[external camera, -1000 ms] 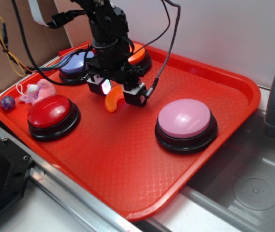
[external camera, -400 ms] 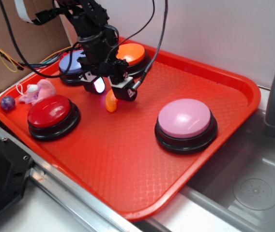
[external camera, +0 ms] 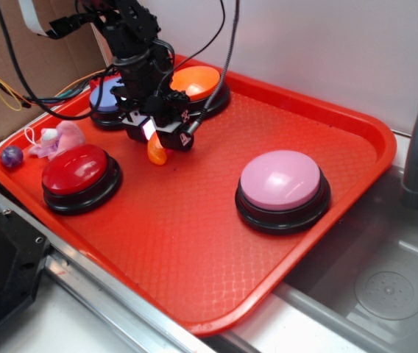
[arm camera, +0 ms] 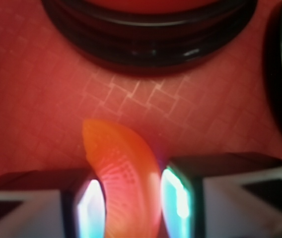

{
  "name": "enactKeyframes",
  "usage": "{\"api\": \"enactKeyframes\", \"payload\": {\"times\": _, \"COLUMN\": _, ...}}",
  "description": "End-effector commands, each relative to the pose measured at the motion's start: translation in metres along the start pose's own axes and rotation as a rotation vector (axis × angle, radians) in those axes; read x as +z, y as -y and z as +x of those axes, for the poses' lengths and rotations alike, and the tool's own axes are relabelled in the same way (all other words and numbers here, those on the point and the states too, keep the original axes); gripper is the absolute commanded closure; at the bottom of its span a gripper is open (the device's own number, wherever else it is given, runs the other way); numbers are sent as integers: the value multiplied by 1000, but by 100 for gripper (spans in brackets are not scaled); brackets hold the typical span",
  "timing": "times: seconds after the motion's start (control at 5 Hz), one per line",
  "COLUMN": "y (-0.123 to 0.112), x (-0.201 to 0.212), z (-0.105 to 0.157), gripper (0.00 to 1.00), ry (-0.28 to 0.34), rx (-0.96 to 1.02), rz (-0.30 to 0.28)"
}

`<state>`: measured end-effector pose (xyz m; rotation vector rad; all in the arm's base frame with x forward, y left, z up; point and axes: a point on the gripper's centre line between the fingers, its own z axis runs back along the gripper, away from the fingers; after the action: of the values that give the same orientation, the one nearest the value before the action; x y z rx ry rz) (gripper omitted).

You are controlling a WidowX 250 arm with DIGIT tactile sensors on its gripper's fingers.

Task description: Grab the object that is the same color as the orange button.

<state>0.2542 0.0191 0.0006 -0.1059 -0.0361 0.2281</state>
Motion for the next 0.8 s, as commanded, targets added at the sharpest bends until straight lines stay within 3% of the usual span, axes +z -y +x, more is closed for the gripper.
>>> {"api": "enactKeyframes", "payload": {"times": 0.0, "y": 0, "x": -5, "z": -4, "gripper": 100, "ry": -26, "rx": 10, "rz": 25}}
{"api": "enactKeyframes", "payload": {"times": 0.2, "y": -2, "x": 10, "z": 0, "gripper": 100, "ry": -2, "rx": 59, "rz": 39}}
{"api": "enactKeyframes", "payload": {"times": 0.6, "y": 17, "x": 69, "z": 9, "gripper": 100, "ry": 98, "rx": 113, "rz": 70}}
